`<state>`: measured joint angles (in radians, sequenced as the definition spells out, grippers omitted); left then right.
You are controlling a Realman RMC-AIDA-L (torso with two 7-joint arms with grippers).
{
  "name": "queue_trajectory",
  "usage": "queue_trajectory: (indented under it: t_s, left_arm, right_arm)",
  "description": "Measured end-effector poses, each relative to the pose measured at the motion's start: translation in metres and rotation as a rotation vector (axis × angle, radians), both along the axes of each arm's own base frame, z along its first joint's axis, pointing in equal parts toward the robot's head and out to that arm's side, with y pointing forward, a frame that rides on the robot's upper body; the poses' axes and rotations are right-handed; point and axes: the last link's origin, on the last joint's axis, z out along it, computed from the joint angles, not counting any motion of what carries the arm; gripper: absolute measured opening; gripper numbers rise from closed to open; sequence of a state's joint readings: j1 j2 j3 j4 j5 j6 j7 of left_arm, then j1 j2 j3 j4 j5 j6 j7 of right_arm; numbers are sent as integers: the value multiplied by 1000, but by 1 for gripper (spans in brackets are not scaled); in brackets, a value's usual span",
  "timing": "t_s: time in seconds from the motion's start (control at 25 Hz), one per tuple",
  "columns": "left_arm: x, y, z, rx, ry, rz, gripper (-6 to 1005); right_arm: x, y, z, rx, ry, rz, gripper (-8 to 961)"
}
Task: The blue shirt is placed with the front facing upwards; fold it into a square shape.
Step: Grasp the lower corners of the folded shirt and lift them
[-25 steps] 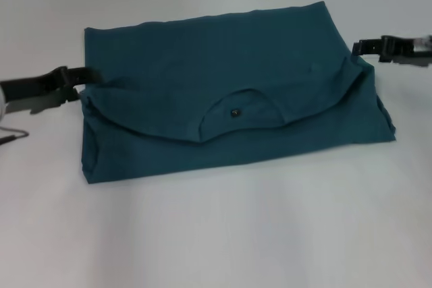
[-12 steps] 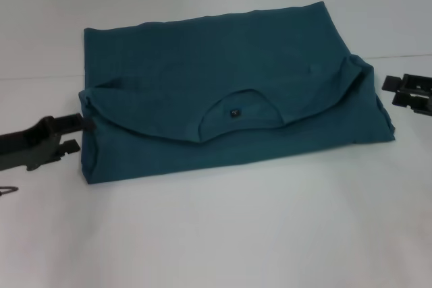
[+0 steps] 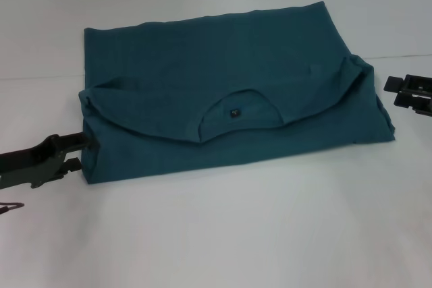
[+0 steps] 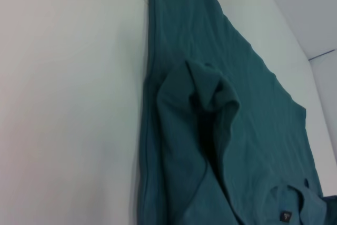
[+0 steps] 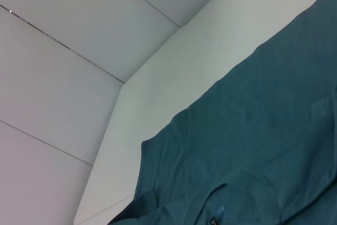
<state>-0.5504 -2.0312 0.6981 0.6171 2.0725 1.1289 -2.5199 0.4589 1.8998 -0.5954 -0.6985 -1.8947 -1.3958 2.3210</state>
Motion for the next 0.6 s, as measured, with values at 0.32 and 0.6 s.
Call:
queue_trajectory:
  t_s: [0.32, 0.6]
  left_arm:
    - [-1, 0, -4, -10, 19, 1, 678]
    - [-8, 2, -6, 16, 4, 81, 678]
  right_arm:
    - [4, -2, -3, -1, 13, -13, 617]
    - [5, -3, -3, 1, 13, -16, 615]
